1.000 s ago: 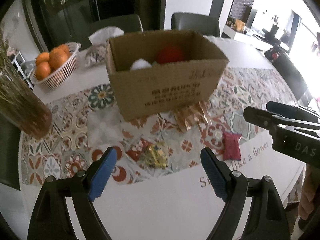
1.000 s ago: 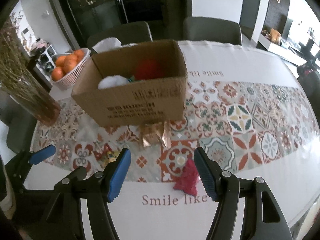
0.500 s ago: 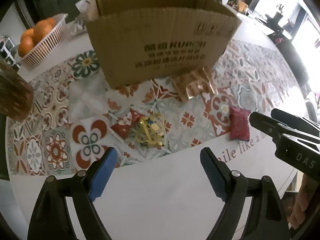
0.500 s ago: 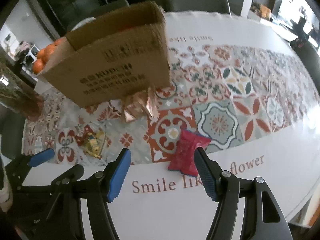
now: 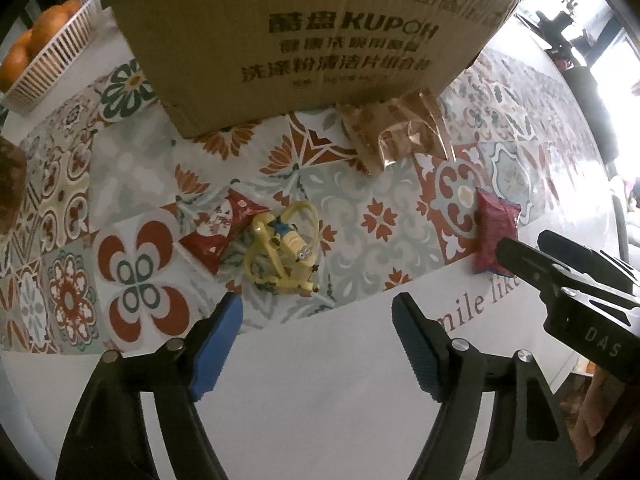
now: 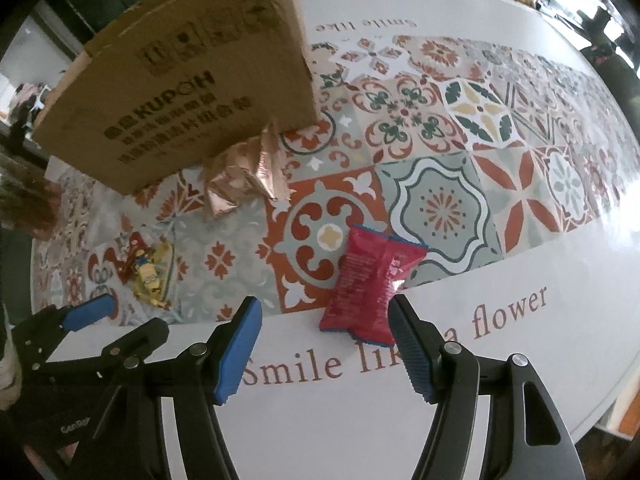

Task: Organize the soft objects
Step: 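Move the right tool toward the red snack bag while the left tool approaches the yellow minion toy, then grasp the red snack bag with the right tool while the left tool grasps the yellow toy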

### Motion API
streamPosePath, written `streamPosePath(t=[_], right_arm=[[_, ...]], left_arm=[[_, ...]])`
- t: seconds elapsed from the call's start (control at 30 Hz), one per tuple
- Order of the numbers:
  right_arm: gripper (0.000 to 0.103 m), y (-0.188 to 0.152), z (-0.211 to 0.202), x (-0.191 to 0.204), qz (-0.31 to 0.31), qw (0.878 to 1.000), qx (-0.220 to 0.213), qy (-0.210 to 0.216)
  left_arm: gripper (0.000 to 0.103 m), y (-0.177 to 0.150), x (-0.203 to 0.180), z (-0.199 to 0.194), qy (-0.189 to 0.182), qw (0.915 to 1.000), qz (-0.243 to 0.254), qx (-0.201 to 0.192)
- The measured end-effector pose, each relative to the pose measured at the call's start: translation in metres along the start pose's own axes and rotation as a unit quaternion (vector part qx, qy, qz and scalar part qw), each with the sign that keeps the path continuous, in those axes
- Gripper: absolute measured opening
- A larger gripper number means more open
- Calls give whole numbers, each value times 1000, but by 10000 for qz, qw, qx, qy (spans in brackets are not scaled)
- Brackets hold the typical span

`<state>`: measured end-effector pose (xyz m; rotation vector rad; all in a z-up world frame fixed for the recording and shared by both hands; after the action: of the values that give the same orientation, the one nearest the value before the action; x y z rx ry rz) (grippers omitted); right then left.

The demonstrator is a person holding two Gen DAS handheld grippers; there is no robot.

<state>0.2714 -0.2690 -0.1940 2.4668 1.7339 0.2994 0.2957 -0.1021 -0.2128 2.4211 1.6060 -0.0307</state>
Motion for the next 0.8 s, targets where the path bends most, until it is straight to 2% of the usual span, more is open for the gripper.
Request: streamPosePath(t=[0.43,0.6,0.8], right_arm=[[67,-1,24,-16,326,9991,246,-88],[67,0,31,-21,396,9987,287,-137],[67,-3,38,-22,404,9985,317,-184]], left_arm=[[65,9,1,24,58,9998,-12,184],[60,17,2,32,235,9997,12,117],[58,22,5,33,516,9985,142,85]])
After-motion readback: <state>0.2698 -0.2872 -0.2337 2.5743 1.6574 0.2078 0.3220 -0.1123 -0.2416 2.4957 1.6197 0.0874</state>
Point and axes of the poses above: each gripper's, at about its wrist camera, not at the fingertips, and z roughly the way its jaws point, x to its left, y to its top, the point moved 6 cm from there along z, roughly the way its jaws point, and after that the axes turned 2 degrees about -x, right-handed, at the moved point
